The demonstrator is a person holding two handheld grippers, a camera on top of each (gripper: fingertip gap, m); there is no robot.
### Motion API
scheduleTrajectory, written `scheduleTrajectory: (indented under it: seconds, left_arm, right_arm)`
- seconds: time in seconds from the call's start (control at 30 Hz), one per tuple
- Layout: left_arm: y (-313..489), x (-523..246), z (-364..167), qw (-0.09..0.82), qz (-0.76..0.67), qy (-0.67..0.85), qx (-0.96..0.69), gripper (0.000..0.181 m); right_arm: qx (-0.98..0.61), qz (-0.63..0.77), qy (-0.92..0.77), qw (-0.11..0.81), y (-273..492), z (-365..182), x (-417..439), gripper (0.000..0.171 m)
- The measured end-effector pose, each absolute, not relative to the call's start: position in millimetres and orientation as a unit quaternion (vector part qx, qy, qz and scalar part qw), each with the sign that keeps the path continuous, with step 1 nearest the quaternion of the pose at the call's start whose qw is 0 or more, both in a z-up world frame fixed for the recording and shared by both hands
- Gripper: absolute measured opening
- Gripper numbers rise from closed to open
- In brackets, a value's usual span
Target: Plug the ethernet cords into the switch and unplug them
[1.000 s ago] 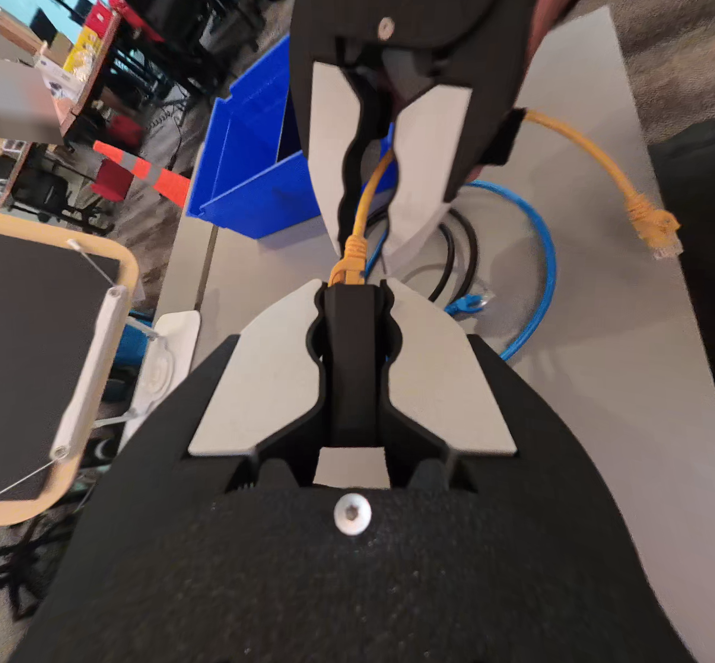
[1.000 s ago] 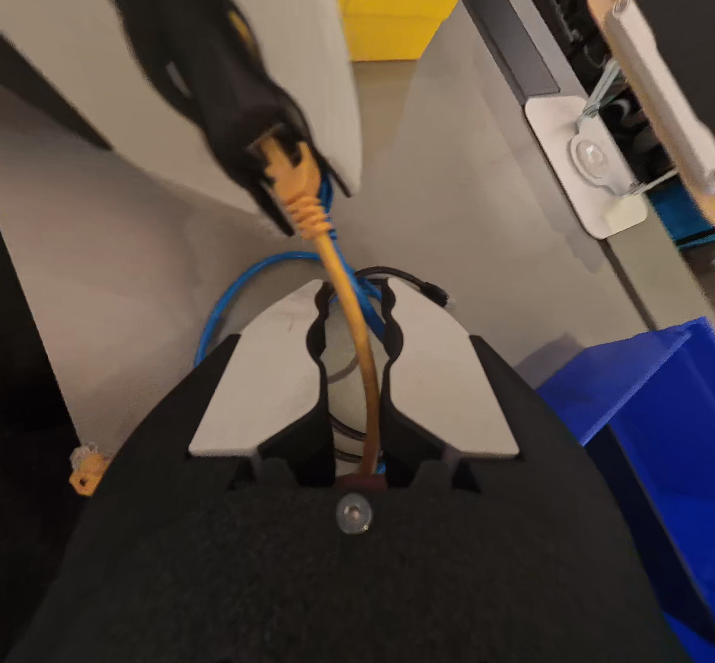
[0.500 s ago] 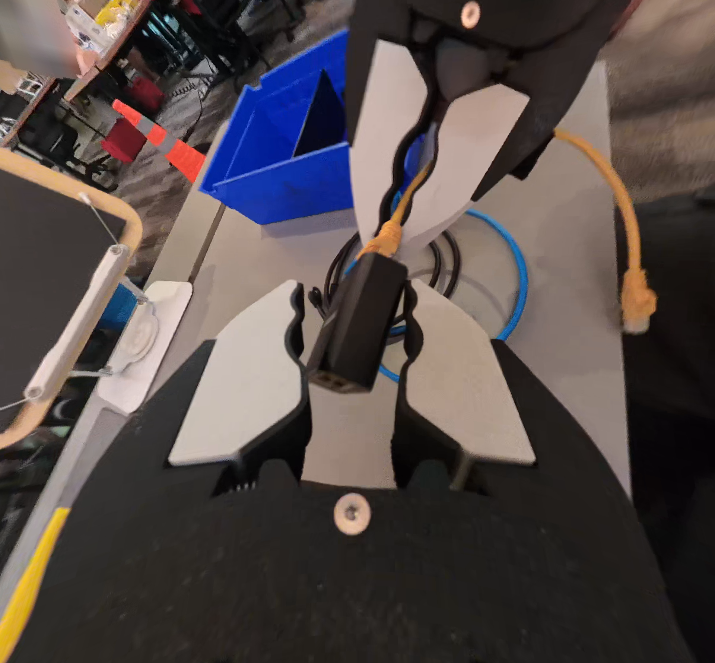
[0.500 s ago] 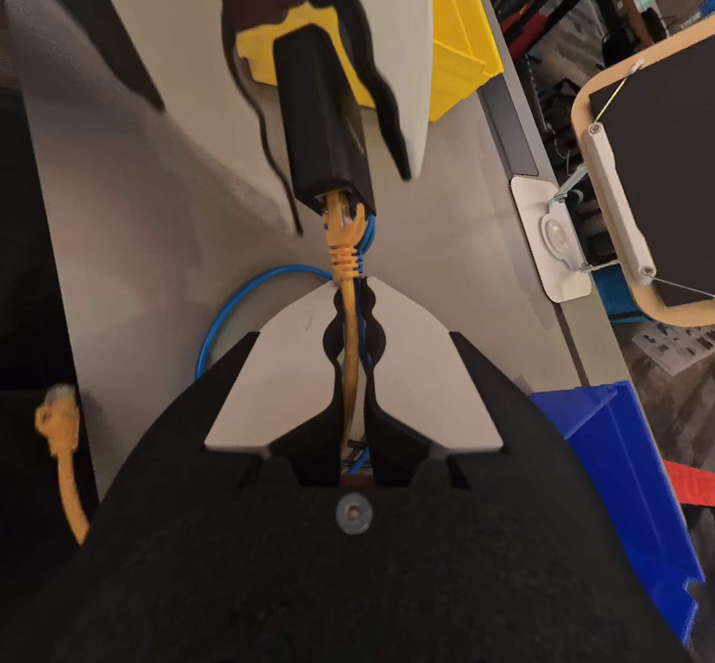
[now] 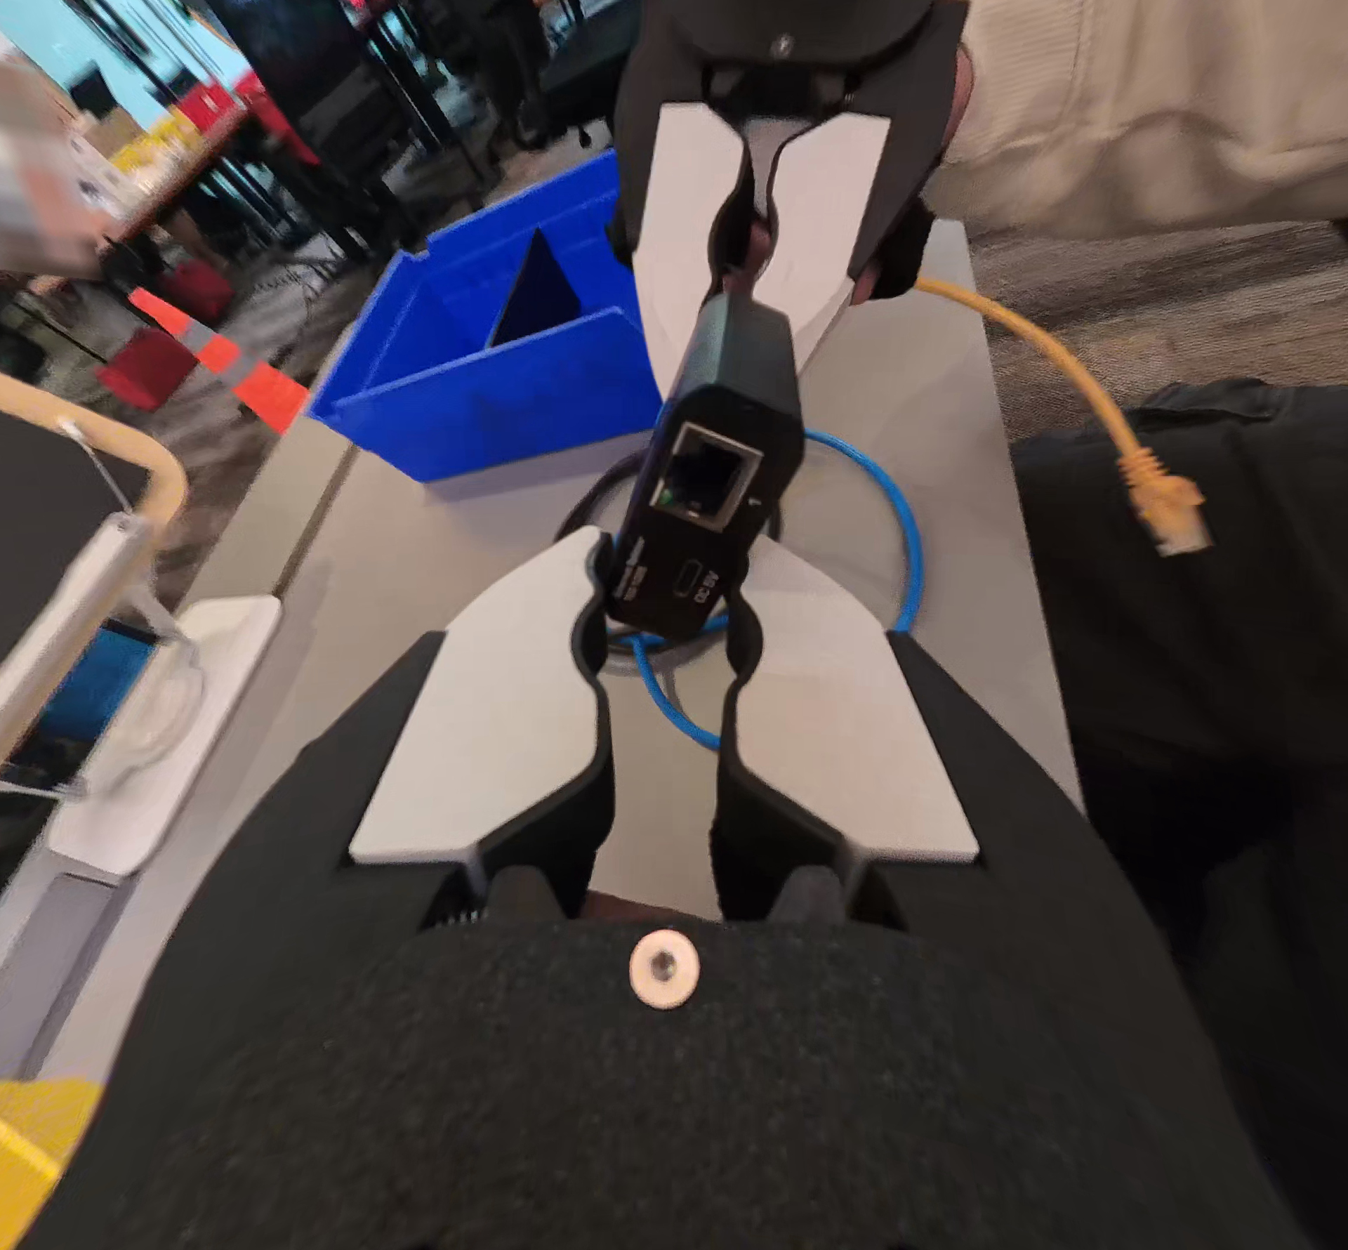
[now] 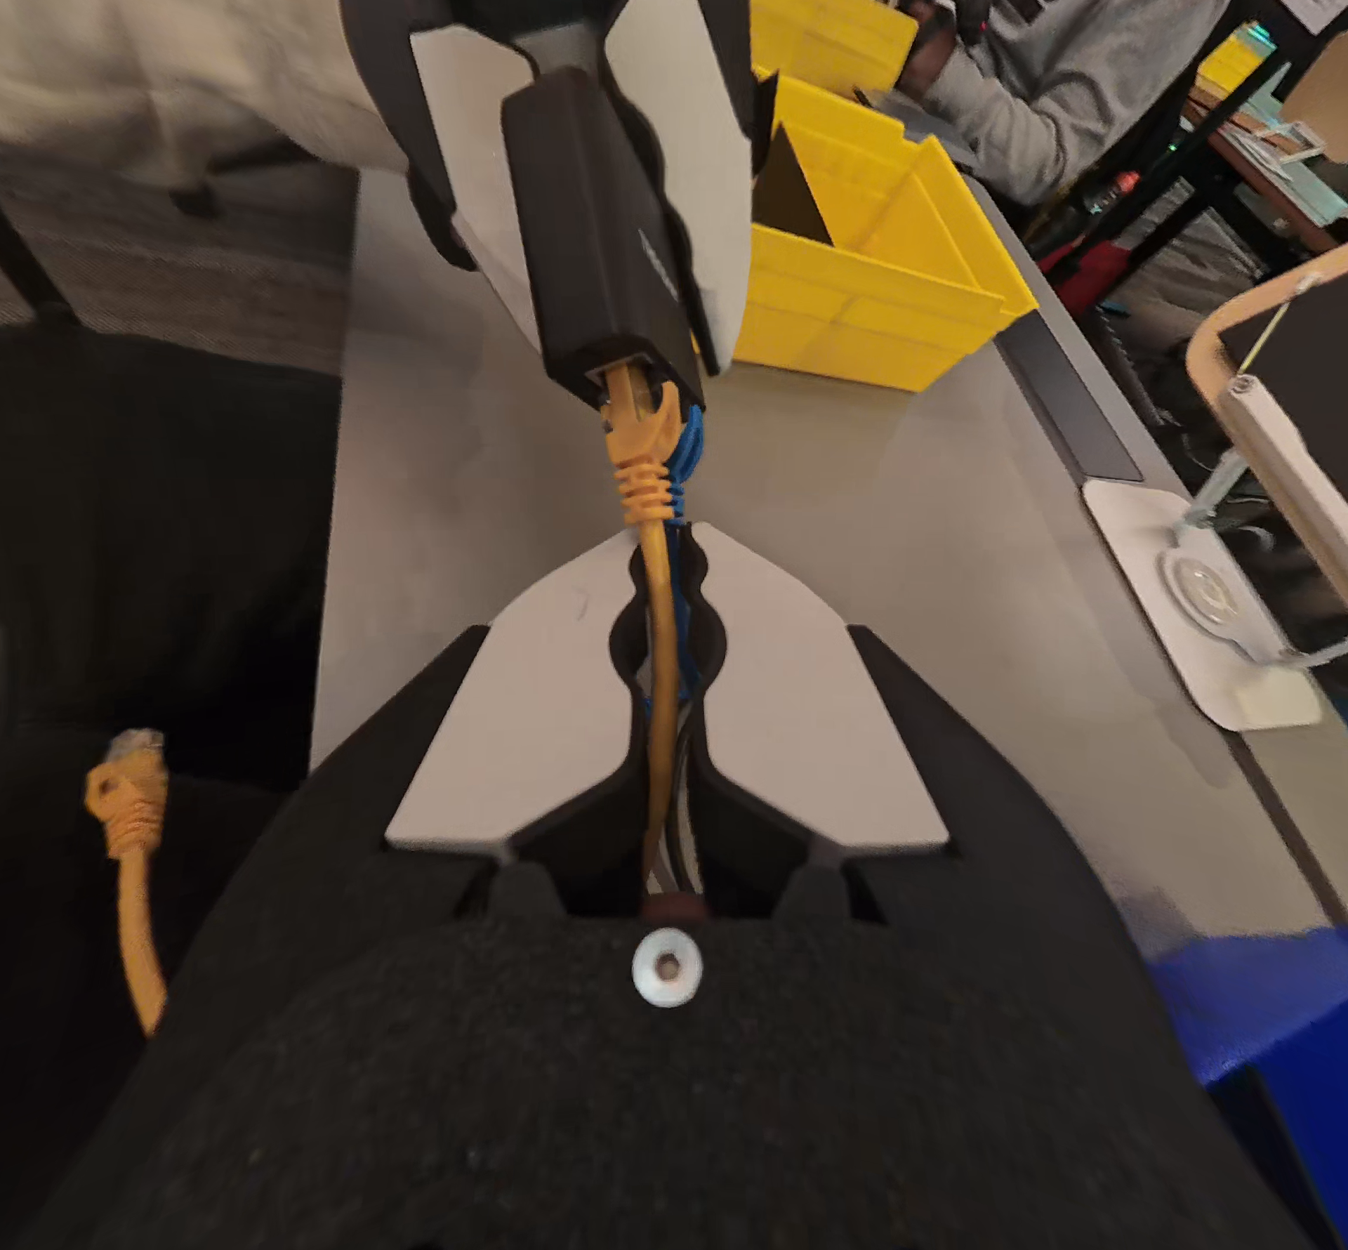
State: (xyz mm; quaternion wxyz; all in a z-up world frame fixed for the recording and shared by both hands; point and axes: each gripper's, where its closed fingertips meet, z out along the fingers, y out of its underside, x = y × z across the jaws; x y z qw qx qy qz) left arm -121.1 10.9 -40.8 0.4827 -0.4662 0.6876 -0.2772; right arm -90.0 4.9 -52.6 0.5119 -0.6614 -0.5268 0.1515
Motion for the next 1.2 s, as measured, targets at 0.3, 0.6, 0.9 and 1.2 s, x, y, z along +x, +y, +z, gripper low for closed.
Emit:
scheduleTrajectory:
  seconds: [0.3,0.6,0.9,1.2]
  left_arm:
    - [17,-118,-47,0.494,-0.201,0.716,-0.45,0.024]
    - [16,-110,-64,0.45,-0.174,0.73,-0.484,0.024]
    - [6,-111,-61,0.367,-0.322,0.665,-0.565,0.05]
    - [-1,-111,-59,0.289,-0.47,0.604,-0.575,0.045]
  right_arm:
    - [-0.703,0.094,-0.506,0.491,16,-58,-75,0.024]
    - [-0.645,-0.026,-0.58,0.497,-2,-37,-108,0.027]
    - [-0.641,-0.065,-0.575,0.504,7,-41,-101,0.024]
    - [-0.634,-0.085,-0.58,0.505,11,-51,-101,0.023]
